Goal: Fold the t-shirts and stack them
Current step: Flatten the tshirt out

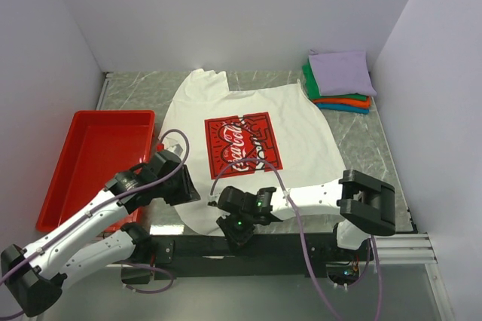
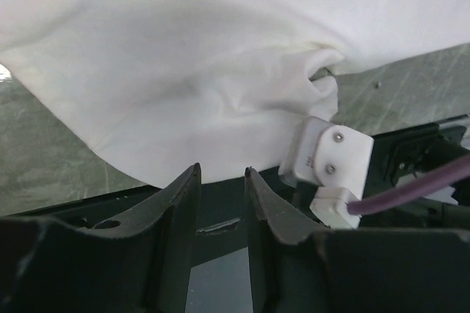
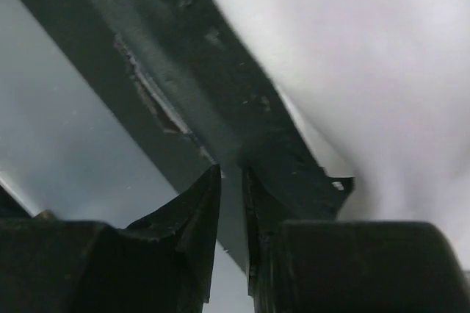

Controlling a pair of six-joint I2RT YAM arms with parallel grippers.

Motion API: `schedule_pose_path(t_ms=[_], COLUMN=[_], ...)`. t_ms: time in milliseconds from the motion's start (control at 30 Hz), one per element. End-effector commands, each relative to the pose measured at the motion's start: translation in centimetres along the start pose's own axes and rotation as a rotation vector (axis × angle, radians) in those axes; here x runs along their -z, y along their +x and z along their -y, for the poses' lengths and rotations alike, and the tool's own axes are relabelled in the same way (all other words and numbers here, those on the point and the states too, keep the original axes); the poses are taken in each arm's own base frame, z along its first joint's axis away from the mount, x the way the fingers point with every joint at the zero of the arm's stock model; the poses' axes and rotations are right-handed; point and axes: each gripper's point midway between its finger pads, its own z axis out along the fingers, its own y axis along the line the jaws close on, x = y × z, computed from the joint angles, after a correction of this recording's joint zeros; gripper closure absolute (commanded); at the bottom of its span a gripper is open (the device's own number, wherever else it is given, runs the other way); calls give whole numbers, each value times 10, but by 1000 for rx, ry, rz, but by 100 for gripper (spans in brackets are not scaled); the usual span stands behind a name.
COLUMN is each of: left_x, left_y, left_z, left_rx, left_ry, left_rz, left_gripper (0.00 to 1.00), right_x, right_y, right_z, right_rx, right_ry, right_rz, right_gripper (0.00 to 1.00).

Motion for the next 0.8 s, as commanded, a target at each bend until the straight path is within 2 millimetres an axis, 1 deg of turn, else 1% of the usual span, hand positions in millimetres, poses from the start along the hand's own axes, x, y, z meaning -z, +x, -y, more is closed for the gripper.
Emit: schedule_pose_path(t_ms=[0,67,100,133,167,200,233,267,300,333,367,400,467,500,600,633,667,733,767], left_x=[6,5,7,8,9,10,11,11,9,10,7,7,8,7,4,2,-3,-9,-12], left_y=[9,12,14,15,17,18,20,22,25,27,32,33,35,35,41,42,52,60,69], left_z=[9,11,14,15,16,15,15,14,13,13,10,11,13,13,12,16,13,13,14], left_rx=[-30,-42,-45,-50,-60,-64,-68,-74,-74,-79,-79,-79,-86,-85,-72,-42,-51,-17,-36], left_ry=[68,87,107,120,130,131,140,145,147,156,153,164,166,158,140,148,141,124,129], left_rz=[-41,-55,-65,-69,-71,-74,-80,-84,-92,-90,-100,-104,-97,-93,-93,-90,-106,-116,-128], left_gripper=[64,62,61,60,58,57,55,53,52,50,48,47,45,44,44,44,45,46,47], right_x=[9,14,22,27,32,36,46,51,56,66,72,81,87,92,91,89,84,82,79], right_y=[-10,-17,-23,-26,-28,-25,-27,-27,-27,-28,-28,-32,-28,-31,-24,-25,-19,-22,-17], right_z=[-30,-19,-16,-9,3,11,14,18,28,28,32,39,51,58,73,73,79,82,90], right_rx=[-6,-26,-36,-52,-67,-81,-97,-105,-111,-108,-106,-111,-113,-114,-138,-150,-163,-207,-227], right_ry=[-113,-40,-20,13,71,90,96,114,160,166,183,215,267,302,358,349,348,330,342], right_rz=[14,59,97,124,155,164,194,211,240,272,295,350,379,406,403,408,397,428,424], right_gripper=[74,72,68,65,63,59,57,56,53,53,52,48,44,41,38,38,38,39,39])
